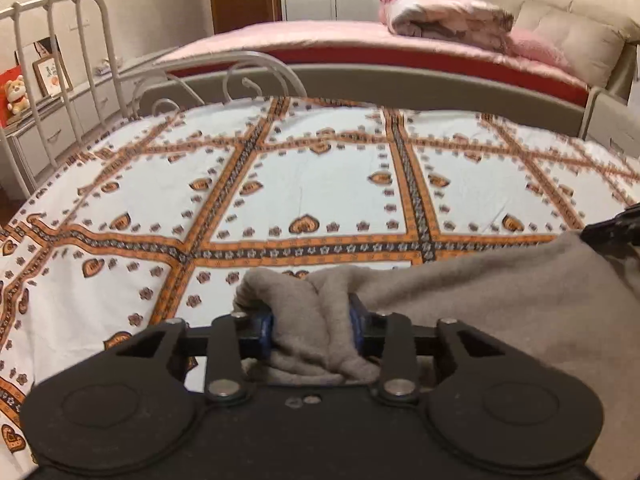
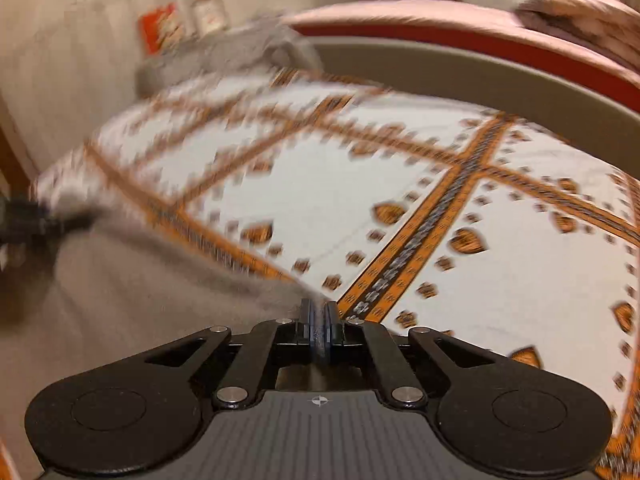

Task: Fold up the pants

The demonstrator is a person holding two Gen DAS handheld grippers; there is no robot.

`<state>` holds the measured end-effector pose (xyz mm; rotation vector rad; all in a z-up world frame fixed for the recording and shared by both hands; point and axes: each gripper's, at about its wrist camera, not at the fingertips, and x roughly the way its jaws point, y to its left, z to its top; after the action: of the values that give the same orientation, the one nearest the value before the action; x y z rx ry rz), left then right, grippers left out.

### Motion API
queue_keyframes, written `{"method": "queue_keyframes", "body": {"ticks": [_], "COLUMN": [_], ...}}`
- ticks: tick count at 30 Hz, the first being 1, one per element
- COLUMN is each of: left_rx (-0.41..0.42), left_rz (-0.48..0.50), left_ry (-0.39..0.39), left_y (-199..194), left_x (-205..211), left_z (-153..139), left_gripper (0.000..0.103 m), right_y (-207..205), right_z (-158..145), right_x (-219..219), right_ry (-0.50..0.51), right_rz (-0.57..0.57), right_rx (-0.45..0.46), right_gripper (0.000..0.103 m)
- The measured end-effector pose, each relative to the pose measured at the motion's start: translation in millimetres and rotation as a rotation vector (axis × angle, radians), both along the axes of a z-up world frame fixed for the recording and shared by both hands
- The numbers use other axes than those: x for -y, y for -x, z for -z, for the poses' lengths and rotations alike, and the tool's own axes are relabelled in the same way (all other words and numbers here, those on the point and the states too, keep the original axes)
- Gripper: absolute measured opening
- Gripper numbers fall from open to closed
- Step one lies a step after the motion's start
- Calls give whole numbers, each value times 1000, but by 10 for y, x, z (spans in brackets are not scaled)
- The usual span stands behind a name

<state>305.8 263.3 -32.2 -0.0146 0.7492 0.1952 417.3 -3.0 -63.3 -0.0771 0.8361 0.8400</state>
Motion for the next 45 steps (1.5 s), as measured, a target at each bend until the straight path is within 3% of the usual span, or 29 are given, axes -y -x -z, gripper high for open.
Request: {"method": "queue_keyframes", "body": {"ticks": [3,4,6,8,11,13,14,15,17,19,21,23,25,28,29,31,32,33,45], "left_rx": [41,60,64,56,18,-24,-86,-159,-160,-158,-123,-80,-26,-31,-40,-43,-40,-35,-41], "left_rz": [-40,-38,-24,-5,59,111,118,117,124,77,49,37,23,1,-2,0,3,6,34], "left_ry": [-104,-148,-152,-106,-59,-87,-118,-178,-221,-141,-147,-98,-48,0,21,48,57,65,64], "left_y": [202,297,431,527,655,716,701,679,754,787,882,976,1021,1010,1011,1033,1045,1056,1106], "left_x": [87,133,174,232,469,688,750,782,712,552,602,661,663,585,555,503,486,470,470], "left_z": [-162,-227,-322,-374,-337,-208,-90,44,147,74,12,-85,-172,-171,-156,-150,-151,-151,-131], "left_gripper": [83,85,84,82,81,83,82,82,84,79,73,75,84,86,85,85,85,85,85], "right_y": [179,276,545,841,1246,1470,1561,1646,1761,1839,1955,2084,2156,2212,2228,2241,2238,2246,2160], "right_z": [-313,-401,-511,-497,-332,-166,-26,48,51,-4,-119,-224,-235,-117,-64,18,41,55,218], "right_x": [426,574,939,1301,1749,1911,1986,2110,2436,2760,3062,3300,3477,3729,3835,3976,4058,4101,4249], "right_ry": [-68,-71,-47,19,77,142,212,216,134,97,33,-109,-235,-397,-468,-552,-570,-588,-684], "right_rz": [60,60,75,106,148,160,179,192,261,384,481,548,609,704,740,797,823,846,895], "right_rx": [49,63,106,119,69,37,-1,-25,-59,-84,-92,-123,-189,-319,-364,-427,-441,-445,-515], "right_gripper": [3,3,3,3,3,3,3,2,2,3,3,3,3,5,9,37,60,64,63]}}
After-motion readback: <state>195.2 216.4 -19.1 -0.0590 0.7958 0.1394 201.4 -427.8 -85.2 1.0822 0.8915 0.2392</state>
